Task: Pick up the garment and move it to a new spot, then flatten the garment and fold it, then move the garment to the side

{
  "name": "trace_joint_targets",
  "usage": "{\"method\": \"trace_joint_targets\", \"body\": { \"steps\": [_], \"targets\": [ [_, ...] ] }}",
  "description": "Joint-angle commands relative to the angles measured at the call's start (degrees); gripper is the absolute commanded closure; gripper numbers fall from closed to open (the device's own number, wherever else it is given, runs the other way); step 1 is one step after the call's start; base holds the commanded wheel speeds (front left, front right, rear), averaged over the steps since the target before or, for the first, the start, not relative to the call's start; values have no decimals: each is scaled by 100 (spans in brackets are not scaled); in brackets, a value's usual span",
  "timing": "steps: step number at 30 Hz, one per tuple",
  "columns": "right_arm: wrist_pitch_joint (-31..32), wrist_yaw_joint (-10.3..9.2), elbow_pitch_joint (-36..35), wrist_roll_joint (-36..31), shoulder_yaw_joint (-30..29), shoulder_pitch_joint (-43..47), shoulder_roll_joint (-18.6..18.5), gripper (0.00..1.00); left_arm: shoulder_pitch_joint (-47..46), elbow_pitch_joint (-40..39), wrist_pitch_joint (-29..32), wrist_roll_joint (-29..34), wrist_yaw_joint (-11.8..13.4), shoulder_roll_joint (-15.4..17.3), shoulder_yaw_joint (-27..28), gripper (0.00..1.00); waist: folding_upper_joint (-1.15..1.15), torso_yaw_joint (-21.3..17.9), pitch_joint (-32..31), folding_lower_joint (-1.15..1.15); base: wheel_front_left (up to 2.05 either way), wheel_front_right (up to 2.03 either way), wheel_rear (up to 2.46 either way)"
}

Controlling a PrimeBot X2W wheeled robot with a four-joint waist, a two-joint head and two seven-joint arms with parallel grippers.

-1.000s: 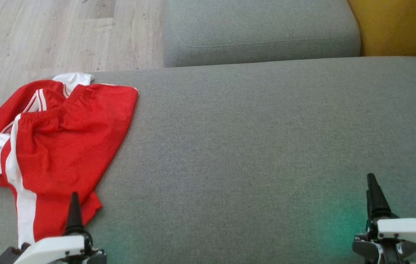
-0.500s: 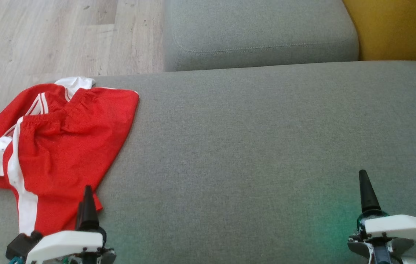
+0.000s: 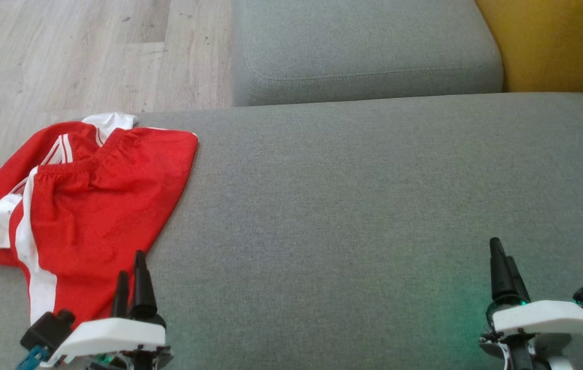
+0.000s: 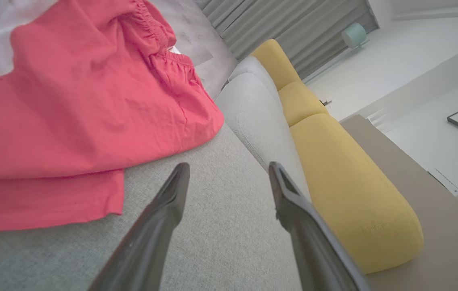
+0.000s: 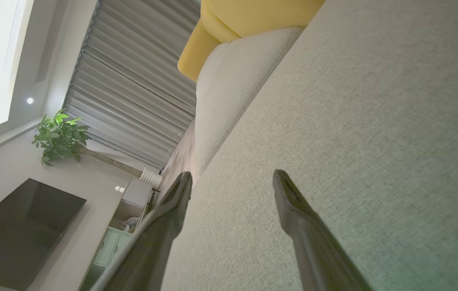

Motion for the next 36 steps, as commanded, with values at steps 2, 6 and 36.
{"method": "trace_joint_targets", "body": {
  "steps": [2, 6, 36],
  "targets": [
    [-117, 20, -231, -306, 138, -197, -29, 0, -226, -248, -118, 291, 19, 26, 13, 0, 0, 4, -13, 0, 0, 0, 0],
    [-185, 22, -249, -605, 219, -195, -30, 0, -218, -248, -186, 559, -7, 27, -68, 0, 0, 9, -40, 0, 0, 0, 0],
    [-674, 32, -375, -2812, 599, -179, -41, 0, -208, -488, -673, 2694, 128, 35, -531, 0, 0, 47, -151, 0, 0, 0, 0]
  ]
}}
